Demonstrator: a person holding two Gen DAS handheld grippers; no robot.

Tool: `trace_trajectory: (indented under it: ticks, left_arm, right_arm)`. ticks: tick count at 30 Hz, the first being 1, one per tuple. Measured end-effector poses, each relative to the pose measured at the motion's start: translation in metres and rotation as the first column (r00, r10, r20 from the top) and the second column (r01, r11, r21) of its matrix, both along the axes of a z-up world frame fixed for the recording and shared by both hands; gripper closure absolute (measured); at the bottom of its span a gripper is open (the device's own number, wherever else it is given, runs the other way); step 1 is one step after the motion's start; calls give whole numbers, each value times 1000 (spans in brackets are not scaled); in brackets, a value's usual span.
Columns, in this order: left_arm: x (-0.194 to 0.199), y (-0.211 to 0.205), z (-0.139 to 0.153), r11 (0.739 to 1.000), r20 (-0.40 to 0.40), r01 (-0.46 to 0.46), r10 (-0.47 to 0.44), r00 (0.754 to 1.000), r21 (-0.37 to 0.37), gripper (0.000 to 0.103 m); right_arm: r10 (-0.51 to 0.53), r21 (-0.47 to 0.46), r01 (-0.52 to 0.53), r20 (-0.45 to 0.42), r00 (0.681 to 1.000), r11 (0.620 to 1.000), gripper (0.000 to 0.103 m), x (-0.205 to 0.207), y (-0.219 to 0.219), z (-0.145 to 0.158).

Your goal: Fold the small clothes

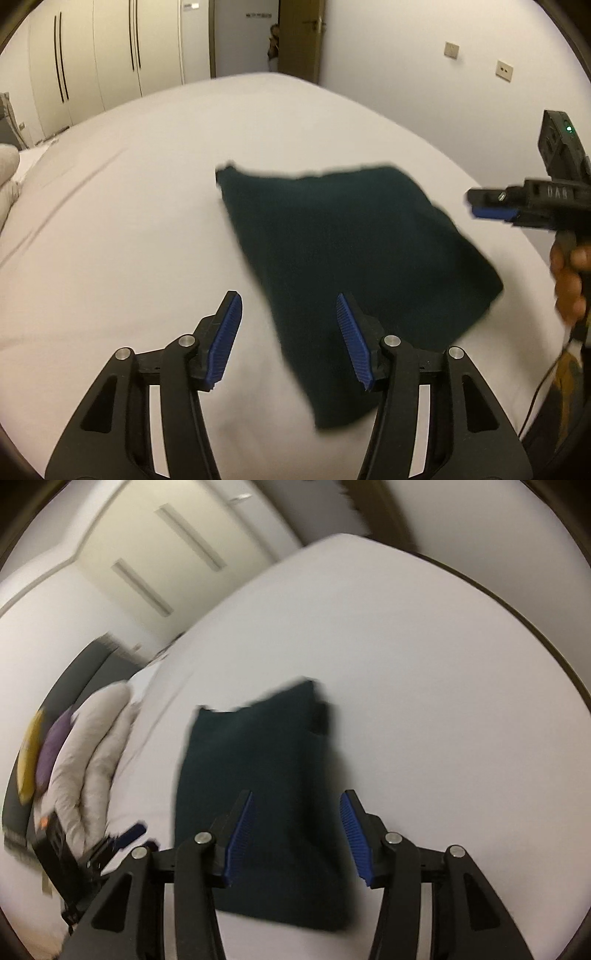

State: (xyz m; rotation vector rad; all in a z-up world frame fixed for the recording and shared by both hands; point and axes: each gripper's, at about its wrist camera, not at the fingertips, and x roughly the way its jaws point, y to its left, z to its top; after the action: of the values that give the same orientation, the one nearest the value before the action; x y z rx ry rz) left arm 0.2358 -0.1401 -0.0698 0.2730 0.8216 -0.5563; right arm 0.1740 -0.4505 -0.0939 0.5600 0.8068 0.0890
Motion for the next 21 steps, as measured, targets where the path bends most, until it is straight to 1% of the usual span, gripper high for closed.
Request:
trace_trajectory:
  ticks: [2, 3, 4, 5, 6, 7, 8, 9, 10, 11, 13, 14, 15, 16, 17, 18, 19, 20, 21]
  left_arm:
    - [17, -15, -1, 1000, 27, -10, 10, 1000, 6, 50]
    - [27, -20, -6, 1000, 16, -15, 15, 1000, 9, 50]
    - [36, -25, -14, 999, 1, -27, 27, 1000, 22, 50]
    - [44, -29, -23, 998, -6, -41, 42, 999, 46, 50]
    - [51, -34, -41, 995, -24, -53, 55, 998, 85, 48]
    - [44, -55, -50, 996, -56, -54, 58, 997, 72, 45]
    - [50, -45, -59, 997, -100, -72, 73, 992, 8, 42]
    - [61, -46, -67, 995, -135, -89, 83, 987, -43, 38]
    - [65, -41, -68, 992, -164, -100, 87, 983, -73, 36]
    - [70, -39, -66, 991, -176, -103, 87, 981, -87, 35]
    - [72, -39, -54, 991, -156, -93, 78, 985, -94, 35]
    - [70, -34, -46, 987, -160, -103, 83, 984, -121, 35]
    - [70, -30, -42, 983, -161, -115, 91, 983, -145, 36]
    - [70, -21, -38, 972, -148, -134, 106, 983, -193, 35]
    - [70, -12, -30, 959, -134, -153, 123, 983, -238, 34]
    - [67, -3, -27, 951, -138, -173, 142, 980, -256, 26]
    - [71, 2, -28, 945, -154, -195, 158, 975, -264, 16]
    - [79, 8, -32, 936, -192, -226, 178, 965, -270, 14]
    - [75, 14, -36, 929, -231, -249, 188, 955, -275, 14]
  right_arm:
    - [72, -18, -71, 48, 996, 997, 51, 27, 27, 3]
    - [88, -17, -88, 60, 994, 996, 51, 38, 34, 2]
    - [98, -14, -97, 58, 994, 995, 51, 49, 39, 0]
    - [112, -11, -112, 36, 993, 994, 50, 64, 45, -6]
    - [128, -11, -127, 21, 992, 992, 47, 71, 47, -12]
    - [137, -25, -137, -7, 991, 990, 47, 81, 49, -22]
    - [119, -62, -122, -43, 992, 991, 50, 89, 48, -34]
    - [112, -75, -117, -71, 991, 990, 61, 95, 45, -47]
    - [109, -59, -113, -64, 992, 992, 63, 96, 40, -51]
    - [101, -17, -101, -30, 994, 995, 66, 90, 33, -51]
    - [84, 18, -84, -10, 996, 996, 66, 78, 24, -48]
    - [53, 1, -53, -9, 999, 999, 65, 70, 20, -43]
    - [31, -8, -31, 6, 1000, 999, 57, 58, 16, -37]
    - [9, -9, -8, 31, 999, 1000, 48, 47, 10, -29]
    - [-11, -11, 11, 48, 999, 1000, 33, 41, 5, -25]
    - [-30, -13, 30, 54, 998, 999, 27, 36, -2, -23]
    - [-39, 0, 39, 47, 998, 999, 27, 33, -10, -22]
    - [-37, 19, 36, 34, 999, 999, 27, 33, -14, -23]
    - [-37, 44, 36, 14, 999, 998, 27, 35, -19, -27]
